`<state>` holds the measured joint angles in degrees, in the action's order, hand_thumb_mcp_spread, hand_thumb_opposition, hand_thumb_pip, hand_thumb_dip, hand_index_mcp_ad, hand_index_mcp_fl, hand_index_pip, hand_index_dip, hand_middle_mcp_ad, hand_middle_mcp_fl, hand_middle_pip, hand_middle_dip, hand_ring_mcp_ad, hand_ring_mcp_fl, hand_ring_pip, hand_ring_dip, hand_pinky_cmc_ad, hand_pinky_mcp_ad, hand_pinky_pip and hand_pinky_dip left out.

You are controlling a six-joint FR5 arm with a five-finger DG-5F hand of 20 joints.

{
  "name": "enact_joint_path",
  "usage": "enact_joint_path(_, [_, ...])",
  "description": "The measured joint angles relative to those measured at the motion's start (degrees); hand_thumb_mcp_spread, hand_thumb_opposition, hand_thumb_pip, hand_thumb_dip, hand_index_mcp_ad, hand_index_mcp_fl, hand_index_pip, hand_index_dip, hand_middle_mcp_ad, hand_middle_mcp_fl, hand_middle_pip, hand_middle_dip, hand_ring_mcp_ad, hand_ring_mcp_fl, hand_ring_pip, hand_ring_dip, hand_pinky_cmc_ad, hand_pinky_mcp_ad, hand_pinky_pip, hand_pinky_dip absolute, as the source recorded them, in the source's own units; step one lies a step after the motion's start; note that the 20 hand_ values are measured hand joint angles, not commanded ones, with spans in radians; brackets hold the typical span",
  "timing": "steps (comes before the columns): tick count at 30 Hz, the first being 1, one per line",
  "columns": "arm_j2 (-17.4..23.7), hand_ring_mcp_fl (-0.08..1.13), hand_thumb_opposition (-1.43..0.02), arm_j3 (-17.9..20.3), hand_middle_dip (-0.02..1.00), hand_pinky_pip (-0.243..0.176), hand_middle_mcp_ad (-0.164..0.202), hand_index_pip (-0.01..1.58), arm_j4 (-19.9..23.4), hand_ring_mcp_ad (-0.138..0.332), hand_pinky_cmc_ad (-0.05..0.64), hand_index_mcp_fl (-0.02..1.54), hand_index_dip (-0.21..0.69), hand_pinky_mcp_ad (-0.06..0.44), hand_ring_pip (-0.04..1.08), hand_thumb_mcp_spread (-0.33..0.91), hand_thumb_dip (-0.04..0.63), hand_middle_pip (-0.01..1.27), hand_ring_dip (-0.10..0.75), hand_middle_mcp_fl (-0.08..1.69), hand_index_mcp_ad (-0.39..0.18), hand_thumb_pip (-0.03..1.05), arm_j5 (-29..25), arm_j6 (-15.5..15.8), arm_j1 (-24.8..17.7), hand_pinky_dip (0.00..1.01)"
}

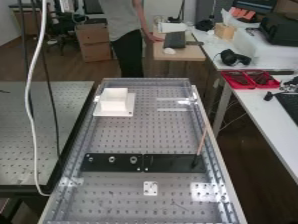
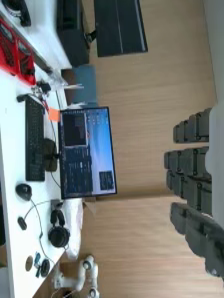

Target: Grab the pcb board and place it in the clear container

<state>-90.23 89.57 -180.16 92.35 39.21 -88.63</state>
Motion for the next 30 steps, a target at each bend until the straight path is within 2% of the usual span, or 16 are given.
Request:
enact_joint_path(3, [0.00,0.01,0.01,0.00,0.03,-0.010,0.056,0.00,0.05,0.005,0.044,-0.01,0.005,0.047,0.01,0.00,0.007,0.01,0.012,0.02,-0.009,0.00,-0.03,-0.01,0.02,0.02])
enact_joint_path(5, [0.00,0.01,-0.05,0.03,0.03,-0.010,0.058,0.00,0.15,0.005,0.044,-0.01,0.005,0.051,0.01,0.04,0.000,0.02,0.014,0.03,0.007,0.05,-0.03,-0.04,0.04,0.04])
enact_joint_path(6, [0.00,0.00,-0.12,0.05,0.03,-0.010,0.058,0.01,0.18,0.005,0.063,-0.01,0.010,0.054,0.02,0.10,0.007,0.03,0.012,0.00,0.023,0.11,-0.04,-0.04,0.04,0.06])
enact_joint_path(7, [0.00,0.00,-0.19,0.07,0.03,-0.012,0.061,0.01,0.21,0.012,0.075,-0.01,0.012,0.049,0.02,0.11,0.005,0.05,0.012,0.00,0.026,0.13,-0.03,-0.04,0.06,0.09])
enact_joint_path(8, [0.00,0.00,-0.29,0.08,0.03,-0.010,0.058,0.02,0.23,0.030,0.096,-0.01,0.016,0.066,0.02,0.12,0.003,0.06,0.009,0.01,0.038,0.12,-0.02,-0.12,0.07,0.13])
enact_joint_path(10, [-0.01,0.01,-0.38,0.09,0.02,-0.033,0.058,0.03,0.25,0.061,0.143,-0.01,0.014,0.098,0.04,0.14,0.007,0.08,-0.002,0.00,0.044,0.12,0.02,-0.15,0.09,0.18])
enact_joint_path(11, [-0.01,0.00,-0.44,0.09,0.03,-0.044,0.058,0.04,0.27,0.093,0.183,-0.01,0.033,0.122,0.05,0.15,0.007,0.09,-0.003,0.01,0.054,0.12,0.04,-0.17,0.10,0.20])
enact_joint_path(17, [-0.05,0.00,-0.54,0.11,0.02,-0.089,0.091,0.05,0.45,0.145,0.265,0.02,0.037,0.185,0.06,0.17,0.007,0.11,-0.003,0.00,0.082,0.12,0.08,-0.25,0.03,0.27])
enact_joint_path(18, [-0.05,0.01,-0.54,0.11,0.02,-0.091,0.087,0.05,0.46,0.159,0.264,0.02,0.040,0.180,0.05,0.16,0.007,0.12,-0.003,0.01,0.086,0.12,0.05,-0.26,0.02,0.28])
enact_joint_path(20, [-0.06,0.01,-0.54,0.14,0.03,-0.089,0.101,0.06,0.50,0.152,0.279,0.02,0.047,0.192,0.07,0.17,0.007,0.13,-0.003,0.01,0.087,0.12,-0.01,-0.32,-0.01,0.29])
enact_joint_path(22, [-0.14,0.02,-0.56,0.20,0.03,-0.106,0.108,0.07,0.53,0.168,0.281,0.02,0.049,0.197,0.07,0.16,0.007,0.13,-0.003,0.01,0.098,0.12,-0.10,-0.54,-0.03,0.29])
enact_joint_path(27, [-0.42,0.02,-0.57,0.37,0.03,-0.106,0.105,0.07,0.68,0.166,0.295,0.02,0.049,0.201,0.06,0.18,0.007,0.13,-0.005,0.01,0.101,0.12,-0.15,-1.02,-0.09,0.29])
enact_joint_path(30, [-0.83,0.01,-0.57,0.64,0.03,-0.106,0.105,0.07,0.79,0.182,0.297,0.02,0.049,0.201,0.08,0.18,0.007,0.14,-0.005,0.01,0.101,0.12,-0.33,-1.22,-0.28,0.30])
